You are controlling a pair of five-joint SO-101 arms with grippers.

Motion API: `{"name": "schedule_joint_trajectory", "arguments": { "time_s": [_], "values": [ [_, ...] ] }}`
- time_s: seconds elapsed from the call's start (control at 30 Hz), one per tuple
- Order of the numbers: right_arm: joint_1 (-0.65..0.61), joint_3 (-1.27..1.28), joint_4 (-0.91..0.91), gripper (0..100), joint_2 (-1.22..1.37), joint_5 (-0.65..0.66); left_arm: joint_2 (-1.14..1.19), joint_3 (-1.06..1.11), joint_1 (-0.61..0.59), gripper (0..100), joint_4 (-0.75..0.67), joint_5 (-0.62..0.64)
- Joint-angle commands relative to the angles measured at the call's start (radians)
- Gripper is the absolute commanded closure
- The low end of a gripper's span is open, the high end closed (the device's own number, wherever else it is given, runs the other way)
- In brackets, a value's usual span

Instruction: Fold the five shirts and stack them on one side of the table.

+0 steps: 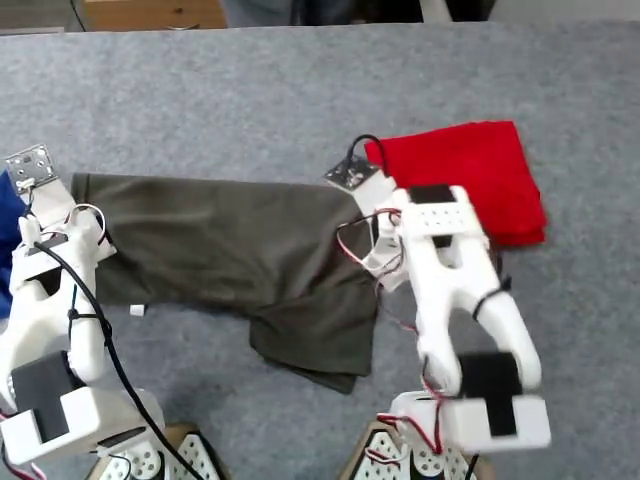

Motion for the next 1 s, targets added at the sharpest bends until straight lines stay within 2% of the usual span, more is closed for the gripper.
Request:
{"name": "schedule_joint_trajectory", "arguments": {
  "time_s": [0.0, 0.17, 0.27, 0.37, 0.57, 0.73, 0.97],
  "values": [
    [-0.043, -0.028, 0.115, 98.6, -0.176, 0.092, -0.043, -0.002, 0.004, 97, -0.014, 0.009],
    [-0.226, 0.081, 0.224, 98.5, -0.432, 0.181, -0.095, -0.001, 0.005, 97, 0.034, 0.009],
    [-0.377, 0.179, 0.219, 98.3, -0.549, 0.175, -0.150, 0.018, 0.004, 97, 0.046, 0.009],
    [-0.502, 0.257, 0.195, 97.8, -0.568, 0.091, -0.169, 0.053, 0.005, 97, 0.006, 0.009],
    [-0.684, 0.377, 0.063, 78.1, -0.518, -0.064, -0.167, 0.064, 0.005, 97, -0.020, 0.011],
    [-0.760, 0.437, -0.054, 76.2, -0.418, -0.153, -0.167, 0.064, 0.005, 97, -0.021, 0.028],
    [-0.787, 0.456, -0.184, 76.2, -0.243, -0.224, -0.167, 0.062, 0.004, 97, -0.021, 0.058]
  ]
}}
